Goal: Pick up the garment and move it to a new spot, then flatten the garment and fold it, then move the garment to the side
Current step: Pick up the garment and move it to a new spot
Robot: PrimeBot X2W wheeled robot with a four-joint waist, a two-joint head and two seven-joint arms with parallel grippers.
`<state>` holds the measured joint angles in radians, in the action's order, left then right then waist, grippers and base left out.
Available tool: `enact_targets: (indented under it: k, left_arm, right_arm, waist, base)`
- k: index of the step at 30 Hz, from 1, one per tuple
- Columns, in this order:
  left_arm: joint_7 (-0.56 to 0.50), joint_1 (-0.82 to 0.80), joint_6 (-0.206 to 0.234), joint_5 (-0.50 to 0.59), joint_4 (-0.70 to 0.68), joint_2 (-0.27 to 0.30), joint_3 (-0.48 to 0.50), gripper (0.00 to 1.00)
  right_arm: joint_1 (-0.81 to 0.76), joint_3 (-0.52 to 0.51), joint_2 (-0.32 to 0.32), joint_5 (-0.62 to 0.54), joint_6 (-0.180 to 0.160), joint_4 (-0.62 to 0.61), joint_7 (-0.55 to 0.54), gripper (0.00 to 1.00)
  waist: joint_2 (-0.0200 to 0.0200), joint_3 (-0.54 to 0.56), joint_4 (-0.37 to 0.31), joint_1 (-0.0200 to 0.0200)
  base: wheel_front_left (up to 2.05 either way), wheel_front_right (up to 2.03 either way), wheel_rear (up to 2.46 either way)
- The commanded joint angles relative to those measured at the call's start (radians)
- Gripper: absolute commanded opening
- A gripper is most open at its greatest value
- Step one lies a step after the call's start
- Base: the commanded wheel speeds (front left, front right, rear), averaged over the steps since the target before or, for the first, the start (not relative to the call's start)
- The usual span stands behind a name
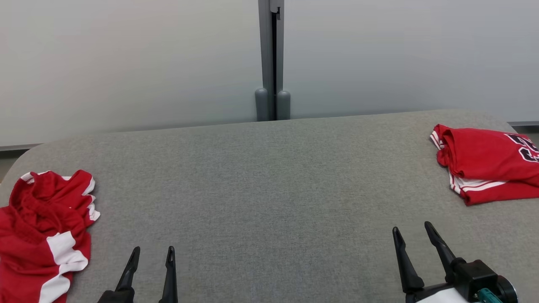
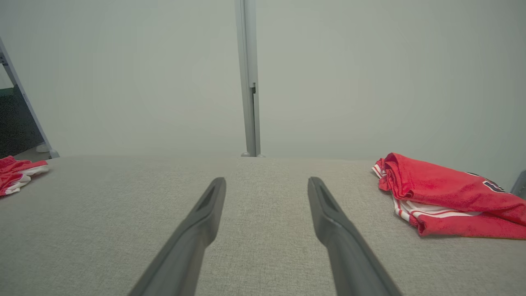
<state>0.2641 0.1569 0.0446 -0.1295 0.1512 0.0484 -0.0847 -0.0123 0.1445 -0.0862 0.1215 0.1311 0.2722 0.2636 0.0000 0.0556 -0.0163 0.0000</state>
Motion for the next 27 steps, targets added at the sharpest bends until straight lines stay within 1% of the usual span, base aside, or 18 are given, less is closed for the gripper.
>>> enact_targets:
  k: [1, 4, 9, 10, 11, 12, 24, 27]
  left_arm:
    - [0.0, -0.014, 0.004, 0.005, 0.001, 0.004, 0.0, 1.0]
    - [0.0, -0.016, 0.005, 0.011, 0.002, 0.004, -0.004, 1.0]
    - [0.0, 0.0, 0.013, 0.009, -0.003, 0.004, -0.009, 1.0]
    - [0.0, 0.0, 0.013, 0.009, -0.003, 0.004, -0.009, 1.0]
    - [0.0, 0.009, 0.017, 0.008, -0.007, 0.004, -0.007, 1.0]
    - [0.0, 0.009, 0.017, 0.008, -0.007, 0.004, -0.007, 1.0]
    - [0.0, 0.034, 0.018, 0.017, -0.025, 0.004, 0.0, 1.0]
    - [0.0, 0.042, 0.023, 0.018, -0.033, 0.004, 0.011, 1.0]
  right_arm:
    - [-0.016, 0.011, 0.001, 0.004, -0.001, -0.002, 0.001, 1.0]
    - [-0.027, 0.027, 0.004, 0.01, -0.001, -0.002, 0.001, 1.0]
    - [-0.025, 0.047, 0.005, 0.02, -0.001, -0.006, 0.001, 1.0]
    - [-0.025, 0.047, 0.005, 0.02, -0.001, -0.006, 0.001, 1.0]
    - [-0.02, 0.053, 0.006, 0.024, -0.001, -0.007, 0.001, 1.0]
    - [-0.02, 0.053, 0.006, 0.024, -0.001, -0.007, 0.001, 1.0]
    - [-0.038, 0.075, 0.014, 0.034, -0.001, -0.003, 0.001, 1.0]
    - [-0.044, 0.083, 0.013, 0.031, -0.001, 0.002, 0.001, 1.0]
  waist:
    - [0.0, 0.0, 0.033, 0.0]
    - [0.0, 0.0, 0.08, 0.0]
    - [0.0, -0.002, 0.184, 0.0]
    - [0.0, -0.002, 0.184, 0.0]
    - [0.0, -0.004, 0.226, 0.0]
    - [0.0, -0.004, 0.226, 0.0]
    - [0.0, 0.005, 0.445, 0.0]
    - [0.0, 0.004, 0.481, 0.0]
  base:
    - [0.0, 0.0, 0.0]
    - [0.0, 0.0, 0.0]
    - [0.0, 0.0, 0.0]
    - [0.0, 0.0, 0.0]
    - [0.0, 0.0, 0.0]
    - [0.0, 0.0, 0.0]
    - [0.0, 0.0, 0.0]
    - [0.0, 0.0, 0.0]
